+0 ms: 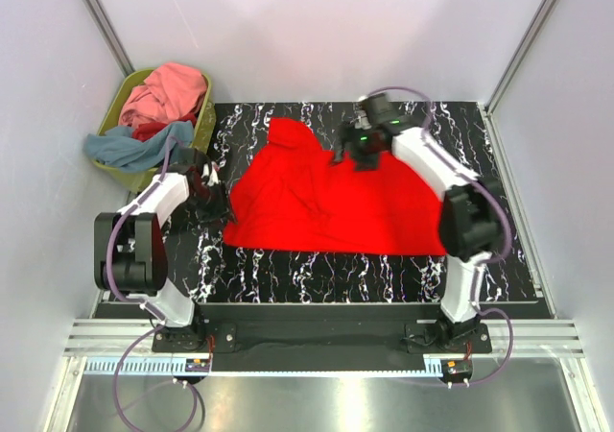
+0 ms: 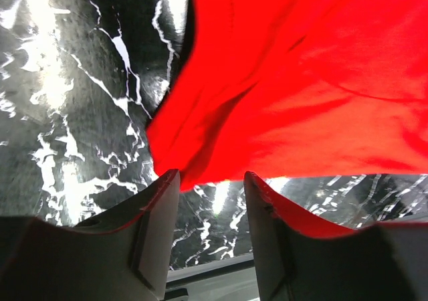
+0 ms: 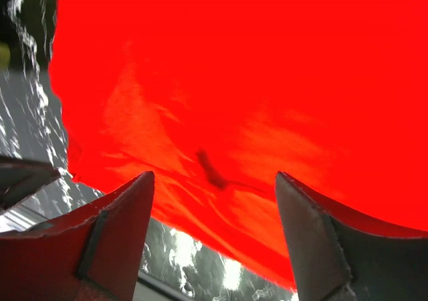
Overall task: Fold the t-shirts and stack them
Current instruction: Fold the tshirt
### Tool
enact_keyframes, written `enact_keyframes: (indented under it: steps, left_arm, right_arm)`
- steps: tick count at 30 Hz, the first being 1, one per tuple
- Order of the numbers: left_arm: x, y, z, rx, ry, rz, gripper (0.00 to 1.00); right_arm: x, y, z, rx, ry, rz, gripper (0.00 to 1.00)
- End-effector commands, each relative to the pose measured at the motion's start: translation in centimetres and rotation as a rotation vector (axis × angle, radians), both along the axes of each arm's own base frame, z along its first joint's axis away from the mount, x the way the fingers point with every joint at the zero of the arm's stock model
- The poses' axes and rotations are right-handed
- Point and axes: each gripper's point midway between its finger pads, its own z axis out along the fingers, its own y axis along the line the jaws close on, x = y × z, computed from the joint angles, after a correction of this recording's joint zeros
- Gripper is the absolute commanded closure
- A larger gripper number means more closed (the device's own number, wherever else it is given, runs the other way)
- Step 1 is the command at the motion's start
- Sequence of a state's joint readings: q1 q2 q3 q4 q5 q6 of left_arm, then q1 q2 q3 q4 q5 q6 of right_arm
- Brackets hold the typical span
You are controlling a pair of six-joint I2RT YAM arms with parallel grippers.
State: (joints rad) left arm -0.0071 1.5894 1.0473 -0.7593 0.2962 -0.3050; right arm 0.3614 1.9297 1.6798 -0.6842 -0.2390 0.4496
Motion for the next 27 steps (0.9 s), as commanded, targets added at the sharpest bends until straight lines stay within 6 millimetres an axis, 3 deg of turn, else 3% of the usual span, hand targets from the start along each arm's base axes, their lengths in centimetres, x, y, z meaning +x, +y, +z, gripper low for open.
enact_keyframes:
  steps: [1, 2, 5, 8, 10, 11, 12, 14, 15, 19, 27]
  left_arm:
    - [1.1, -0.3, -0.1, -0.025, -0.022, -0.035, 0.55]
    - [1.0, -0.3, -0.3, -0.029, -0.012, -0.028, 0.57]
    - [0.5, -0.6, -0.5, -0.044, 0.002, -0.008, 0.63]
    - [-0.2, -0.6, -0.9, -0.048, 0.001, 0.007, 0.63]
    - [-0.6, -0.6, -1.1, -0.043, 0.004, 0.007, 0.62]
    - [-0.7, -0.6, -1.3, -0.043, 0.008, 0.005, 0.61]
    - [-1.0, -0.6, -1.5, -0.042, 0.015, 0.005, 0.61]
    - [-1.3, -0.7, -1.8, -0.049, 0.025, 0.0, 0.6]
    - [-1.6, -0.7, -2.1, -0.048, 0.035, -0.002, 0.6]
    - [-2.0, -0.7, -2.2, -0.051, 0.042, -0.006, 0.6]
    - [-1.9, -0.7, -2.1, -0.05, 0.032, -0.001, 0.6]
  right_arm:
    - [0.3, 5.8, -0.6, -0.038, -0.056, 0.166, 0.24]
    - [1.0, 7.1, -1.2, -0.049, -0.064, 0.181, 0.39]
    - [1.2, 10.5, -2.7, -0.077, -0.071, 0.226, 0.55]
    - [1.3, 12.7, -4.6, -0.117, -0.067, 0.266, 0.55]
    - [1.6, 13.3, -5.5, -0.14, -0.069, 0.283, 0.5]
    - [2.0, 13.9, -5.1, -0.14, -0.083, 0.287, 0.49]
    - [2.0, 14.3, -6.4, -0.154, -0.067, 0.293, 0.48]
    - [2.5, 14.9, -6.4, -0.156, -0.082, 0.294, 0.46]
    - [2.5, 15.2, -7.6, -0.162, -0.065, 0.298, 0.46]
    - [2.7, 15.9, -8.5, -0.17, -0.06, 0.308, 0.47]
    - [0.8, 16.3, -10.6, -0.211, -0.02, 0.353, 0.55]
